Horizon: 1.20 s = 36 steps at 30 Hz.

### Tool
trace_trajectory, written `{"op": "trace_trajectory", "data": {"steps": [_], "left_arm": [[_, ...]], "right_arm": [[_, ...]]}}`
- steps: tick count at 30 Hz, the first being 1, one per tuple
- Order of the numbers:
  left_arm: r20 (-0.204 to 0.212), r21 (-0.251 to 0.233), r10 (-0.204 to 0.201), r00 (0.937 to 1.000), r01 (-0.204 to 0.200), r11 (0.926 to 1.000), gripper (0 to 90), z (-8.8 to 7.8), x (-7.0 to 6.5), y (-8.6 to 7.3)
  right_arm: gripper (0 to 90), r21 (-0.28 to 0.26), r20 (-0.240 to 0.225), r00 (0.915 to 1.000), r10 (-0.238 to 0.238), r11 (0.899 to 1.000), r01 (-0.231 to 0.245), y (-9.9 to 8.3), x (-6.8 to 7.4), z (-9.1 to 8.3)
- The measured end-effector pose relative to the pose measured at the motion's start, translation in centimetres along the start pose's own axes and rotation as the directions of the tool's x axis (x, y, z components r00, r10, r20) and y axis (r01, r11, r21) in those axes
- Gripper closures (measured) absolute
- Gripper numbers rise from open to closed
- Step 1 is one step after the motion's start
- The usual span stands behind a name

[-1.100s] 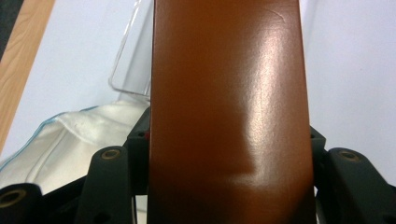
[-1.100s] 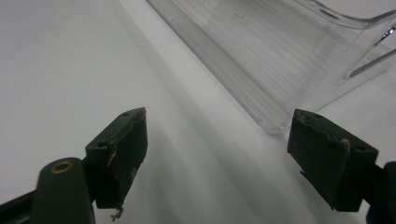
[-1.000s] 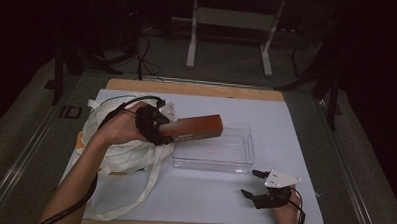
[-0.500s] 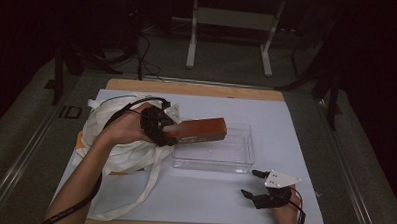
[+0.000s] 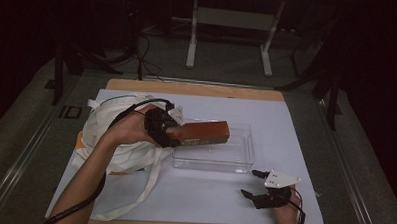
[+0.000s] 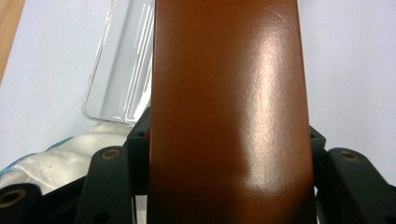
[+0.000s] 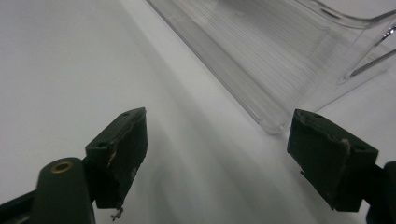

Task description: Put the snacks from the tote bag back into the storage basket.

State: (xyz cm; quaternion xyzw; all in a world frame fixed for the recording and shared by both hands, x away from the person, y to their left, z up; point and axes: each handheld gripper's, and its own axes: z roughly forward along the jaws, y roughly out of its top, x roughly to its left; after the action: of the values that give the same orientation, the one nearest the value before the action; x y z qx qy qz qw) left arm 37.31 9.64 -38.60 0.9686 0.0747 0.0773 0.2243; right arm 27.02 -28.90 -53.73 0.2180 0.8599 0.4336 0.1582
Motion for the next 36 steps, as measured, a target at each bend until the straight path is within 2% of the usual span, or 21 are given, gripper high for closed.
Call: {"op": "trace_trajectory", "data": {"steps": [36], "left_arm": [[0.035,0.012,0.053,0.998,-0.053,0.9985,43.8,1.5,0.1,0.8]], "right_arm": [[20.1,0.0,-0.001,1.0,-0.002,1.0,0.002,0.0,0.0,0.0]]}}
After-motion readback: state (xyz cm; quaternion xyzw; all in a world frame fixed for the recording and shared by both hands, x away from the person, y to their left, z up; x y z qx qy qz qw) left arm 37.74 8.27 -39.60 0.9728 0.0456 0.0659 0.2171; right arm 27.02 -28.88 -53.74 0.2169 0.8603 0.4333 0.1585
